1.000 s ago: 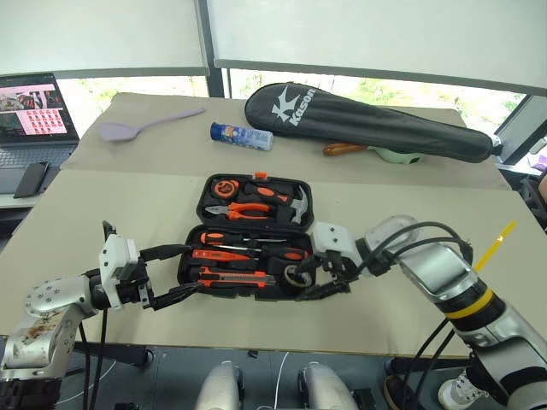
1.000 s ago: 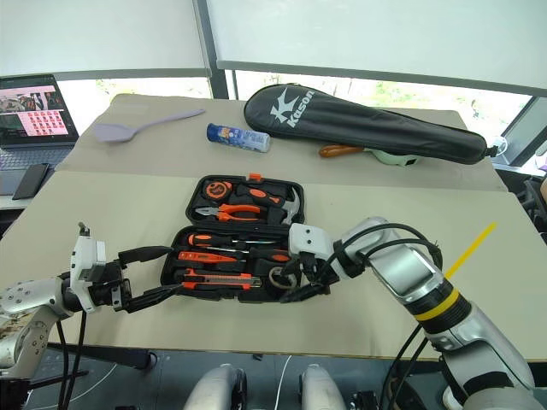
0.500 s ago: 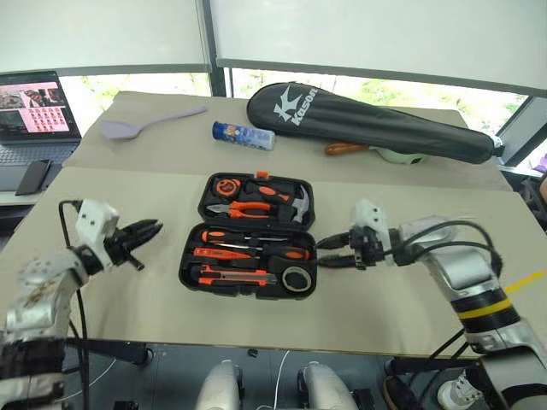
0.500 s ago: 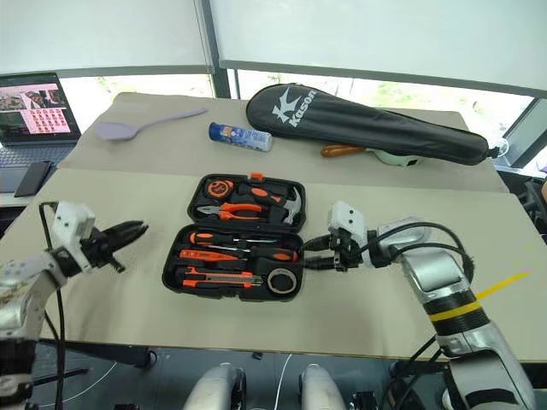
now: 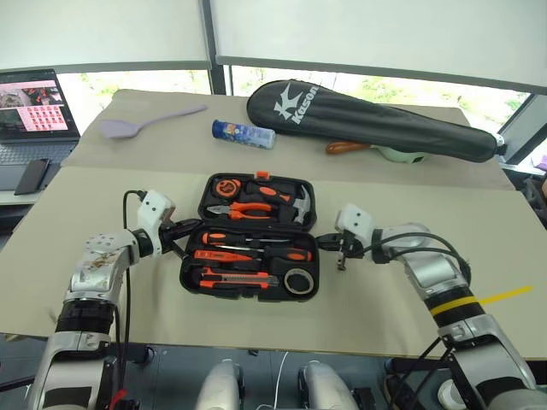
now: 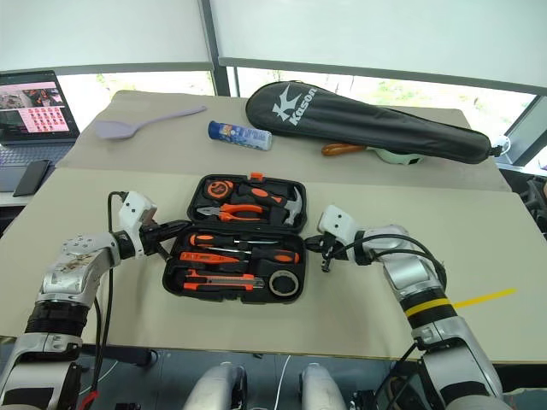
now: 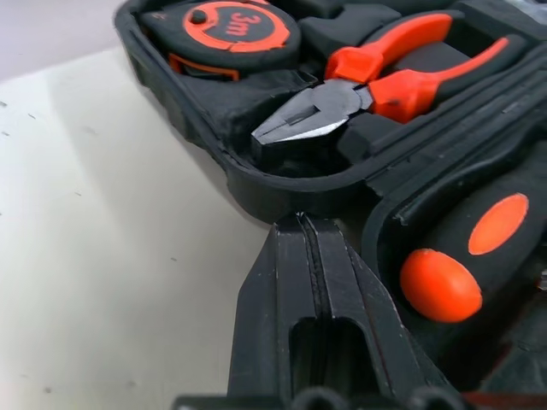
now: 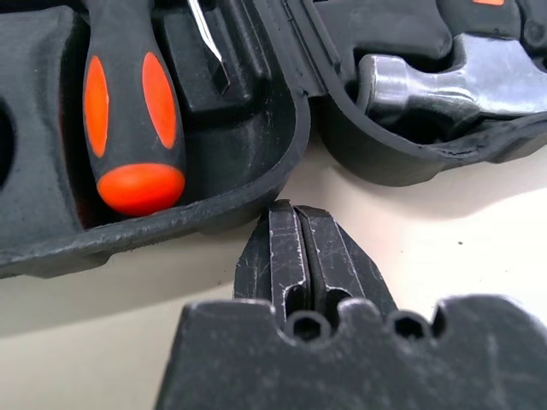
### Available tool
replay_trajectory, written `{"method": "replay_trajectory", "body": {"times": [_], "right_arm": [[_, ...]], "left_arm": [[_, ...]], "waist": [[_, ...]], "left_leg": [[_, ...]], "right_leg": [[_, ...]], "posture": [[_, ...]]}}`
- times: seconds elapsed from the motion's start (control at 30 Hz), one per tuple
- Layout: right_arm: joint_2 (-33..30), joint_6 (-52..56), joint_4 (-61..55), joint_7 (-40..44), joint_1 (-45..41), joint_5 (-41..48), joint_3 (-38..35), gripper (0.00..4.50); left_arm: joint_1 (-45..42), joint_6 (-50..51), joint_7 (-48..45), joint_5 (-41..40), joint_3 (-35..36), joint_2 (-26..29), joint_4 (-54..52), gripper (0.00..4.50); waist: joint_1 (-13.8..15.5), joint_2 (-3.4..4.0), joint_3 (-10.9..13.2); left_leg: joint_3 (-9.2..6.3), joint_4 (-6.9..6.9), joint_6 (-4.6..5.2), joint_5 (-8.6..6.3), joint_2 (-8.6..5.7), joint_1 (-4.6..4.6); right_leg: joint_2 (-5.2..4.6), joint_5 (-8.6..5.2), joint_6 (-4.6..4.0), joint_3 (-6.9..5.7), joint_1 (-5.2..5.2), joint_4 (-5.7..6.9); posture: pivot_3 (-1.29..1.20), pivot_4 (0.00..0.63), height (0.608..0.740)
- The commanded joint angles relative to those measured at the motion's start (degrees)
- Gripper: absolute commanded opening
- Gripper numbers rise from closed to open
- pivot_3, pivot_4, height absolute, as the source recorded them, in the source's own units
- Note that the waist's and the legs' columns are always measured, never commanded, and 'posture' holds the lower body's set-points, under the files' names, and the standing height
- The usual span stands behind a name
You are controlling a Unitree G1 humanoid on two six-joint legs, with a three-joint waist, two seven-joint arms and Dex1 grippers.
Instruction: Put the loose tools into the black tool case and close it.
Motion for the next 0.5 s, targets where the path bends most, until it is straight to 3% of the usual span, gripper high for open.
{"method": "replay_trajectory", "body": {"times": [0.03, 0.23, 0.5], "right_arm": [[-1.05, 0.75, -6.46, 2.06, 2.34, 3.07, -2.16, 0.03], [-5.01, 5.12, -15.03, 2.2, 9.95, 5.72, -6.91, 0.03], [-8.78, 7.01, -18.23, 2.0, 16.74, 6.78, -11.34, 0.03]], "left_arm": [[1.11, 2.42, -5.25, -3.61, -3.27, -1.68, -8.2, 0.0], [4.44, 4.56, -5.74, -4.05, -4.93, -3.33, -14.79, 0.0], [7.16, 5.92, -5.45, -4.21, -3.91, -3.25, -17.12, 0.0]], "waist": [[0.24, 0.0, 0.0], [0.99, 0.0, 0.0], [0.95, 0.0, 0.0]], "left_leg": [[0.0, 0.0, 0.01, -0.01, 0.0, -0.04], [-0.03, 0.06, 0.01, -0.01, -0.04, -0.29], [-0.07, 0.24, 0.01, -0.01, -0.05, -0.34]], "right_leg": [[0.0, 0.0, 0.0, 0.0, -0.01, 0.01], [-0.04, 0.0, 0.02, -0.03, -0.23, -0.01], [-0.02, 0.0, 0.03, -0.03, -0.22, 0.02]], "posture": [[0.0, 0.15, 0.74], [0.0, 0.15, 0.74], [0.0, 0.15, 0.74]]}}
